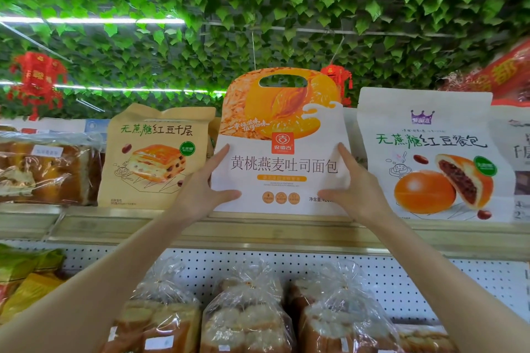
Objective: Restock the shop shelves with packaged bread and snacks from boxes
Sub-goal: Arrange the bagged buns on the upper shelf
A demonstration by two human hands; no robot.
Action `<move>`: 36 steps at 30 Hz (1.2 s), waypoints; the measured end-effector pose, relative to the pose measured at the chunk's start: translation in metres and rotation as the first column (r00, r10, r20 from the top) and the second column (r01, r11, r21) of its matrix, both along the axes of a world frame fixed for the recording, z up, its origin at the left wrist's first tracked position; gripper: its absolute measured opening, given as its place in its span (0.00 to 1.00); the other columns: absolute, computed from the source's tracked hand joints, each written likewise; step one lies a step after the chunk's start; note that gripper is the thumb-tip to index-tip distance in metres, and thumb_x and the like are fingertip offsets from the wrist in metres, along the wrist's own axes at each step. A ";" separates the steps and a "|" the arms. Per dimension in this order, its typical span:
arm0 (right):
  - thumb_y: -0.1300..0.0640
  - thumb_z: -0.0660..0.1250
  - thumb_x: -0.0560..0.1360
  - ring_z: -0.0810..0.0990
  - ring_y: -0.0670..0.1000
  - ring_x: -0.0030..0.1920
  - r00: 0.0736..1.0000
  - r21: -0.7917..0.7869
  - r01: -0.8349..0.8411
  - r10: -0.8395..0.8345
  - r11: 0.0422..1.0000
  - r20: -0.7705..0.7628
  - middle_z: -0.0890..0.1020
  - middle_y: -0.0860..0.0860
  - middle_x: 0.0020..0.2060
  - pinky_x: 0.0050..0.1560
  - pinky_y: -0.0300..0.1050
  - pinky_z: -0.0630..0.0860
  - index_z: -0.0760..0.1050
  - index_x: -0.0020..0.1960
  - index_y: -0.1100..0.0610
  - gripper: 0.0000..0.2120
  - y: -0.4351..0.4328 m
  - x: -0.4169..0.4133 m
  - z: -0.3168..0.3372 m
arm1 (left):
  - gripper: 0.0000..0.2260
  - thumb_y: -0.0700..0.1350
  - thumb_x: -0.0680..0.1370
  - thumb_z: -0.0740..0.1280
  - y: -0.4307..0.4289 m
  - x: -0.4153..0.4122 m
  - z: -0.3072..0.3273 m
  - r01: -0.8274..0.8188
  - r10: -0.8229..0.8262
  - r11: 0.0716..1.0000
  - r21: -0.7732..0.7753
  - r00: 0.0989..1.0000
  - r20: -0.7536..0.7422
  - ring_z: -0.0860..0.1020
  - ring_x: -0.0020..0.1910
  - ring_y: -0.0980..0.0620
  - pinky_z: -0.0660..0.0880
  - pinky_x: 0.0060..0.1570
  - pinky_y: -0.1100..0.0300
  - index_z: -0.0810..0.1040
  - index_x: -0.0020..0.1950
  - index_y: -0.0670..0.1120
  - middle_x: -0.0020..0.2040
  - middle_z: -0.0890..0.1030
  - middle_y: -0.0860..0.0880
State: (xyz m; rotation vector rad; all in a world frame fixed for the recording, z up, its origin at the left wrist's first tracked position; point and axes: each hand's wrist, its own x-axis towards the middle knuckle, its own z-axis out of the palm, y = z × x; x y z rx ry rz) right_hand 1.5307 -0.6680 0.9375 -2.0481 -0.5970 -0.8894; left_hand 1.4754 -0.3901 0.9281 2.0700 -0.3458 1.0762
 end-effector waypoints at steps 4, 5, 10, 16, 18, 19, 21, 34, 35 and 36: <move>0.54 0.76 0.71 0.70 0.58 0.67 0.997 -0.088 0.071 -0.072 0.994 0.000 0.70 0.56 0.69 0.63 0.52 0.70 0.49 0.78 0.44 0.47 0.003 0.000 0.006 | 0.39 0.44 0.72 0.76 0.005 0.000 0.015 -0.132 0.137 0.982 0.134 0.990 -0.034 0.75 0.38 0.51 0.73 0.40 0.62 0.59 0.76 0.60 0.67 0.74 0.51; 0.54 0.75 0.71 0.71 0.59 0.65 0.997 -0.086 0.077 -0.078 0.993 -0.002 0.71 0.57 0.68 0.63 0.53 0.71 0.49 0.78 0.43 0.46 0.003 0.001 0.007 | 0.39 0.45 0.72 0.76 0.006 0.000 0.018 -0.146 0.155 0.977 0.154 0.987 -0.045 0.74 0.40 0.47 0.73 0.43 0.56 0.59 0.76 0.61 0.62 0.75 0.50; 0.57 0.76 0.70 0.70 0.59 0.66 0.997 -0.055 0.076 -0.075 0.996 0.011 0.71 0.57 0.68 0.65 0.56 0.70 0.51 0.78 0.44 0.46 0.005 0.008 0.007 | 0.40 0.47 0.71 0.76 0.007 0.006 0.022 -0.173 0.187 0.966 0.190 0.981 -0.059 0.70 0.47 0.51 0.70 0.46 0.55 0.57 0.76 0.61 0.55 0.71 0.53; 0.60 0.75 0.71 0.67 0.57 0.69 0.999 -0.030 0.049 -0.048 0.998 0.018 0.71 0.57 0.68 0.67 0.50 0.68 0.52 0.78 0.46 0.45 0.011 0.017 0.005 | 0.40 0.48 0.72 0.75 0.007 0.012 0.021 -0.231 0.253 0.947 0.224 0.965 -0.074 0.79 0.47 0.39 0.75 0.47 0.50 0.56 0.77 0.61 0.53 0.72 0.51; 0.59 0.75 0.70 0.66 0.57 0.70 0.999 -0.017 0.047 -0.046 0.999 0.021 0.70 0.58 0.68 0.67 0.49 0.66 0.52 0.78 0.45 0.45 0.012 0.019 0.006 | 0.40 0.47 0.72 0.75 0.009 0.015 0.022 -0.196 0.215 0.959 0.204 0.974 -0.076 0.79 0.51 0.38 0.76 0.51 0.45 0.56 0.77 0.61 0.54 0.75 0.48; 0.59 0.75 0.71 0.66 0.57 0.70 0.999 -0.016 0.048 -0.047 0.999 0.016 0.70 0.58 0.67 0.67 0.49 0.66 0.52 0.78 0.45 0.45 0.012 0.020 0.007 | 0.40 0.46 0.72 0.75 0.010 0.017 0.022 -0.184 0.202 0.964 0.194 0.976 -0.078 0.79 0.53 0.37 0.76 0.52 0.44 0.57 0.76 0.61 0.54 0.76 0.48; 0.58 0.75 0.71 0.65 0.58 0.70 0.998 -0.028 0.057 -0.057 0.998 0.004 0.70 0.58 0.67 0.66 0.50 0.66 0.51 0.78 0.44 0.45 0.013 0.022 0.009 | 0.39 0.46 0.72 0.75 0.012 0.020 0.022 -0.168 0.184 0.970 0.175 0.979 -0.081 0.79 0.49 0.40 0.77 0.52 0.45 0.57 0.76 0.61 0.55 0.76 0.48; 0.60 0.74 0.72 0.63 0.56 0.72 0.999 -0.020 0.035 -0.035 0.999 0.013 0.66 0.57 0.70 0.68 0.47 0.63 0.50 0.78 0.45 0.45 0.014 0.015 0.002 | 0.39 0.45 0.73 0.74 0.014 0.025 0.013 -0.182 0.187 0.964 0.194 0.982 -0.011 0.70 0.34 0.54 0.69 0.36 0.57 0.56 0.77 0.59 0.69 0.73 0.47; 0.60 0.74 0.72 0.63 0.56 0.72 0.999 -0.013 0.031 -0.031 0.999 0.011 0.66 0.57 0.71 0.68 0.47 0.62 0.49 0.78 0.45 0.45 0.015 0.014 0.001 | 0.39 0.45 0.73 0.74 0.014 0.024 0.012 -0.182 0.189 0.965 0.191 0.982 -0.016 0.72 0.36 0.51 0.68 0.35 0.58 0.55 0.77 0.59 0.68 0.74 0.46; 0.61 0.73 0.72 0.62 0.56 0.73 1.000 -0.005 0.027 -0.027 1.000 0.007 0.65 0.57 0.71 0.68 0.46 0.62 0.50 0.78 0.45 0.45 0.015 0.014 0.001 | 0.40 0.45 0.73 0.74 0.013 0.024 0.011 -0.179 0.187 0.967 0.183 0.982 -0.024 0.74 0.40 0.46 0.68 0.36 0.58 0.55 0.77 0.59 0.68 0.74 0.47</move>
